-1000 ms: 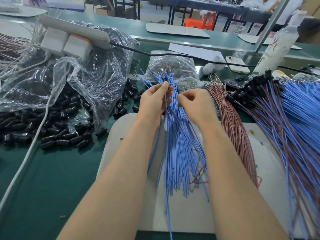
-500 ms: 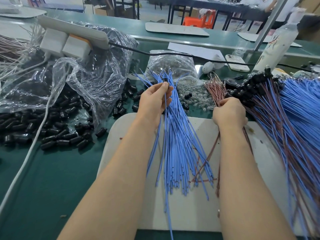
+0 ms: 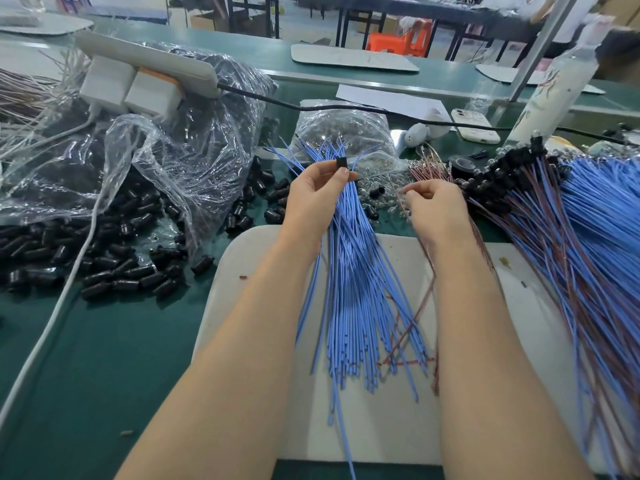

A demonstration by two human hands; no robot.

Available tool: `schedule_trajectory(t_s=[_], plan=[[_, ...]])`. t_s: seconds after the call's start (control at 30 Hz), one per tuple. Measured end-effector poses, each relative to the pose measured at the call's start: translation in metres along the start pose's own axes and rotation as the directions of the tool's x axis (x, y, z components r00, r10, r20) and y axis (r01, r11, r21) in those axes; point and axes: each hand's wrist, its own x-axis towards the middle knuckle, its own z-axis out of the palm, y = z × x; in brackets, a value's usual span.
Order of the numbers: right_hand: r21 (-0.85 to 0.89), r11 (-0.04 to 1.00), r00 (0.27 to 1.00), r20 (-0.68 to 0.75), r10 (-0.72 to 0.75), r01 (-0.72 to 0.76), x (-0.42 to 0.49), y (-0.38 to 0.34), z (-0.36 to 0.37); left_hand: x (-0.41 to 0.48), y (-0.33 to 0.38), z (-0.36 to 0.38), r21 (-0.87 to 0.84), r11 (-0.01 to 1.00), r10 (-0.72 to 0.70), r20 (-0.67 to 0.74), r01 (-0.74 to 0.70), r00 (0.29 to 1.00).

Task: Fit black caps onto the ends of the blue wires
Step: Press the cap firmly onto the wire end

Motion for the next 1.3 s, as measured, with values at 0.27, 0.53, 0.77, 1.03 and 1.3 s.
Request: schedule_trajectory(t_s=[0.27,0.53,0.77,1.03,1.3], plan=[[-0.429,0.902,0.998,-0.001,0.064,-0.058,-0.001,0.006,0.002,0.002,0.003,-0.003,-0.215,0.972,-0.092,0.014,0.093,0.996],[-0.361,0.932,0.999,-0.035,0.023,-0.034,-0.002,0.006,-0.002,0.004,0.001,-0.004,-0.241,0.961,-0.127,0.043,0.134,0.991],[0.525,0.85,0.999,-0.05,-0.01,0.035,-0.009,-0.013,0.0,-0.001,0.004,0.002,-0.184,0.96,-0.147,0.315,0.212,0.938],[0.837,0.534,0.993,0.106,0.054,-0.118,-0.012,-0.02,0.006,-0.005,0.003,0.004,-0.162,0.965,-0.137,0.358,0.206,0.924],[0.261,0.951,0.736,0.674,-0.057,-0.166,-0.026,-0.019,0.008,0.002,0.008,-0.005,-0.359,0.922,-0.081,0.195,0.148,0.977]])
